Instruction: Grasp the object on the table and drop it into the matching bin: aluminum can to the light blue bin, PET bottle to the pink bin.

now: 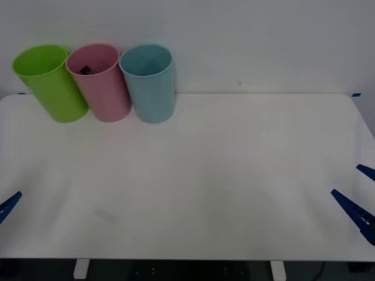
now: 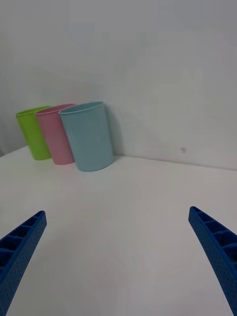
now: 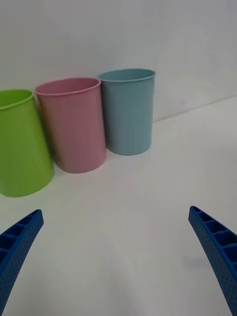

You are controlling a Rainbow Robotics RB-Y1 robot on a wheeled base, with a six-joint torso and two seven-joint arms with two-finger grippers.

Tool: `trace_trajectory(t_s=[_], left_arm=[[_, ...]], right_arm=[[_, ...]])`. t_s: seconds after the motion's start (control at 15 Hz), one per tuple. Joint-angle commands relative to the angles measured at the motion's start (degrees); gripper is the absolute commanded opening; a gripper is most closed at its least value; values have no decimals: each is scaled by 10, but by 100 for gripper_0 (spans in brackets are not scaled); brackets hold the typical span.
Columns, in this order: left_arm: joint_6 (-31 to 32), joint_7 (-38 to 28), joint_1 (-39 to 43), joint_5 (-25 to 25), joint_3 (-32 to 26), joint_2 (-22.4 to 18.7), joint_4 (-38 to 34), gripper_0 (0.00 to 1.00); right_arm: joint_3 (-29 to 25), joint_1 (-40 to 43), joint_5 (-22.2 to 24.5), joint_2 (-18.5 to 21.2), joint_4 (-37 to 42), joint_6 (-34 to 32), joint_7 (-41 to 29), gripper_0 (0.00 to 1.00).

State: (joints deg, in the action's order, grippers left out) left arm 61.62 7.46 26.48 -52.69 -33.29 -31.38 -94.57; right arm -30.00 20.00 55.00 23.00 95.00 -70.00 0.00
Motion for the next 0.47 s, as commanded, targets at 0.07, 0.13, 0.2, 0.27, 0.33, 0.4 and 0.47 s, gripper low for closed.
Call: trace_trajectory(t_s=[0.07, 0.13, 0.2, 0.27, 0.33, 0.4, 0.47], left_arm=[[8, 4, 21, 14, -4, 0, -3, 100], [8, 4, 24, 17, -4, 0, -4, 100], [10, 4, 25, 20, -4, 0, -3, 100], [12, 2, 25, 20, -5, 0, -3, 100], [12, 2, 27, 20, -4, 0, -3, 100], [12, -1, 29, 20, -2, 0, -3, 100], [12, -1, 29, 20, -2, 0, -3, 100]], right_arm=[[0, 0, 0, 0, 0, 0, 0, 100], [0, 0, 0, 0, 0, 0, 0, 100], [0, 0, 0, 0, 0, 0, 0, 100], [0, 0, 0, 0, 0, 0, 0, 100], [0, 0, 0, 0, 0, 0, 0, 100], [0, 0, 0, 0, 0, 0, 0, 100], [0, 0, 0, 0, 0, 0, 0, 100]])
